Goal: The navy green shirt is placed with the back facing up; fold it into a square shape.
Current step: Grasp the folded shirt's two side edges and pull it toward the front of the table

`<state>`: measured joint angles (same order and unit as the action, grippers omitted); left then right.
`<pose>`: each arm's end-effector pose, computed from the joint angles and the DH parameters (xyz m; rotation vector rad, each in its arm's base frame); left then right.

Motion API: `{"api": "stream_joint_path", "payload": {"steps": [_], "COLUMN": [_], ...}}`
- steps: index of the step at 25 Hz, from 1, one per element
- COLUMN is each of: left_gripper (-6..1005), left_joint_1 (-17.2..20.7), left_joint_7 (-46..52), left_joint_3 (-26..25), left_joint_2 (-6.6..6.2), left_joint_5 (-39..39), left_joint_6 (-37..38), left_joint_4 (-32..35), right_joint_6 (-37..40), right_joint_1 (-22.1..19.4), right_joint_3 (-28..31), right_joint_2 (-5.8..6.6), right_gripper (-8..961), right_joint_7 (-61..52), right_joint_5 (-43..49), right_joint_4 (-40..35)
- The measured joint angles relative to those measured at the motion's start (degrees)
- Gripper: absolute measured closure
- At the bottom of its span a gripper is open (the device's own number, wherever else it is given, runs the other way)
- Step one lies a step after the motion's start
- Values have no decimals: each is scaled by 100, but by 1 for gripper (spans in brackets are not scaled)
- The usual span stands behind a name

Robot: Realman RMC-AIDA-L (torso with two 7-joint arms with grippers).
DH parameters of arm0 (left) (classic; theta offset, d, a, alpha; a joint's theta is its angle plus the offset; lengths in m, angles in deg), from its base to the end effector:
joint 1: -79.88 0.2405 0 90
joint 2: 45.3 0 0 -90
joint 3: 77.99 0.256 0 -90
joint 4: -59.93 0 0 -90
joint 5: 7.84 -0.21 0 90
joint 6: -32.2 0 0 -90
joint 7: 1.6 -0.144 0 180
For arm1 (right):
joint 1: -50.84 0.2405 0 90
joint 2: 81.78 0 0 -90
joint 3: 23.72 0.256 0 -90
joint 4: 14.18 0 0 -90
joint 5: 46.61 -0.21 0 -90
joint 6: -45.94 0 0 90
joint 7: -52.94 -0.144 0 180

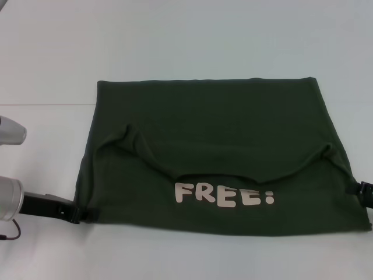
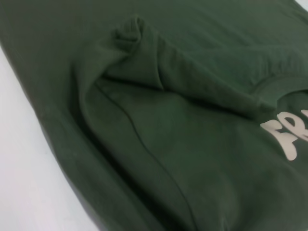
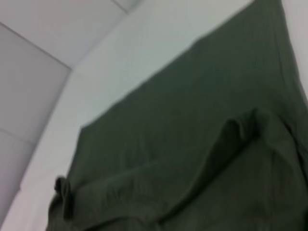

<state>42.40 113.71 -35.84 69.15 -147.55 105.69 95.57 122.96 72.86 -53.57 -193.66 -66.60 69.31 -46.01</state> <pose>-0.3066 0.3698 0.0111 -2.4782 -1.2921 -0.0454 0.3710 0.3088 0.0589 -1.9210 1.7441 0.7580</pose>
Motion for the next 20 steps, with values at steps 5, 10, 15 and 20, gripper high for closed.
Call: {"api": "stream_joint_path", "payload": {"steps": [5,10,15,20], "left_gripper": [937,936,936,937], "left_joint_1": [6,0,-6,-2], "left_joint_7": [0,-1,0,0], "left_joint_3": [-81,-84,-85,-92], "left_joint_2": [-22,-29,-28,-28], "left_joint_5": [39,40,58,67], "left_joint_6": [80,80,86,90], "left_joint_4": [30,30,30,30], "right_joint_6": [557,977,1054,1031], "right_joint_1": [222,674,1170,1514], "right_joint_3": [-279,-296,-336,-350], "right_joint_2": [186,374,483,419], "right_gripper": [25,26,27,28], "right_joint_7": [-1435,-2319,-2673,-2804], "right_joint_5": [971,2037,2817,3262], "right_joint_4": [-972,-1361,-1176,-1146]}}
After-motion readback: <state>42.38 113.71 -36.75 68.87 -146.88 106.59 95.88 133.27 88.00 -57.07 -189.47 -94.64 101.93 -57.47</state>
